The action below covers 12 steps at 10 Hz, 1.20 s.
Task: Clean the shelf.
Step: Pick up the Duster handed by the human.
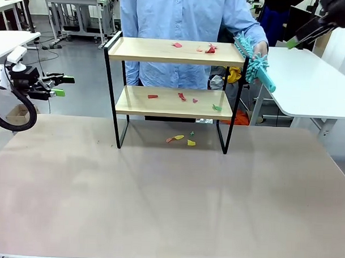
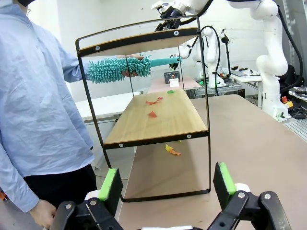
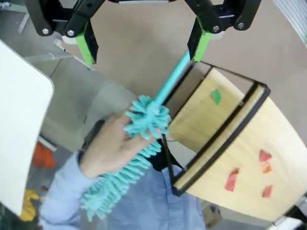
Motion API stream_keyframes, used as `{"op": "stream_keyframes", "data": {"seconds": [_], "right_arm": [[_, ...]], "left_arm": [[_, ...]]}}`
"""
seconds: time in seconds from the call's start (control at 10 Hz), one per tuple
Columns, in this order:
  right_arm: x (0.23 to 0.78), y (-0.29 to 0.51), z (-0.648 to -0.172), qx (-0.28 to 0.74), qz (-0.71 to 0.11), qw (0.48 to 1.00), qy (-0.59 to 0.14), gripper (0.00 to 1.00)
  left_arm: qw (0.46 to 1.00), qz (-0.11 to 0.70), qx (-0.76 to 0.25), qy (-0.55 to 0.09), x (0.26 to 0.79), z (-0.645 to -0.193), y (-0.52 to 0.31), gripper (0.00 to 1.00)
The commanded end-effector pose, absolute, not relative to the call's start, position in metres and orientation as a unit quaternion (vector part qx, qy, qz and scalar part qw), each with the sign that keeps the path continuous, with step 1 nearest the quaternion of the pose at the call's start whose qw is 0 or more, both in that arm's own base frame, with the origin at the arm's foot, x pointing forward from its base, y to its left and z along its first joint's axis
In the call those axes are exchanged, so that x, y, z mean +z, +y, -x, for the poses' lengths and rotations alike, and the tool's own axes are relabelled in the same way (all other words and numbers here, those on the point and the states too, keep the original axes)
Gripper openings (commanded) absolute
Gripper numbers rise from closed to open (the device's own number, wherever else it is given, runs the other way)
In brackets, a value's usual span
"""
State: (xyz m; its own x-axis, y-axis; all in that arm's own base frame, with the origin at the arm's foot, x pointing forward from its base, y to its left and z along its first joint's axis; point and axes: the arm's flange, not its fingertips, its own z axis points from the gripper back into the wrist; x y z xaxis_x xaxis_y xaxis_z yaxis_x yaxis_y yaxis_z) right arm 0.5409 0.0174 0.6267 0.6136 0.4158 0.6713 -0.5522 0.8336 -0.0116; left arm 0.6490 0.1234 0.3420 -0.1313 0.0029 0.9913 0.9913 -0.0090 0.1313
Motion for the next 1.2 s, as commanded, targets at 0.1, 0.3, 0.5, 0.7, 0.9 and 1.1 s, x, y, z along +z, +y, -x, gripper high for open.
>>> {"op": "stream_keyframes", "data": {"seconds": [0.1,0.3,0.5,0.7,0.9,1.1], "right_arm": [[0.639,-0.002,-0.54,0.273,-0.092,0.895,-0.339,1.0],[0.639,-0.002,-0.54,0.273,-0.092,0.895,-0.339,1.0],[0.61,0.024,-0.535,0.201,-0.05,0.908,-0.364,1.0],[0.58,0.056,-0.534,0.13,-0.017,0.908,-0.397,1.0],[0.566,0.069,-0.527,0.108,-0.025,0.911,-0.398,1.0],[0.561,0.08,-0.52,0.103,-0.043,0.919,-0.378,1.0]], "left_arm": [[0.461,0.466,-0.539,-0.528,0.344,-0.647,0.124,1.0],[0.461,0.466,-0.539,-0.528,0.344,-0.647,0.124,1.0],[0.461,0.466,-0.539,-0.528,0.344,-0.647,0.124,1.0],[0.461,0.466,-0.539,-0.528,0.344,-0.647,0.124,1.0],[0.461,0.466,-0.539,-0.528,0.344,-0.647,0.124,1.0],[0.461,0.466,-0.539,-0.528,0.344,-0.647,0.124,1.0]]}}
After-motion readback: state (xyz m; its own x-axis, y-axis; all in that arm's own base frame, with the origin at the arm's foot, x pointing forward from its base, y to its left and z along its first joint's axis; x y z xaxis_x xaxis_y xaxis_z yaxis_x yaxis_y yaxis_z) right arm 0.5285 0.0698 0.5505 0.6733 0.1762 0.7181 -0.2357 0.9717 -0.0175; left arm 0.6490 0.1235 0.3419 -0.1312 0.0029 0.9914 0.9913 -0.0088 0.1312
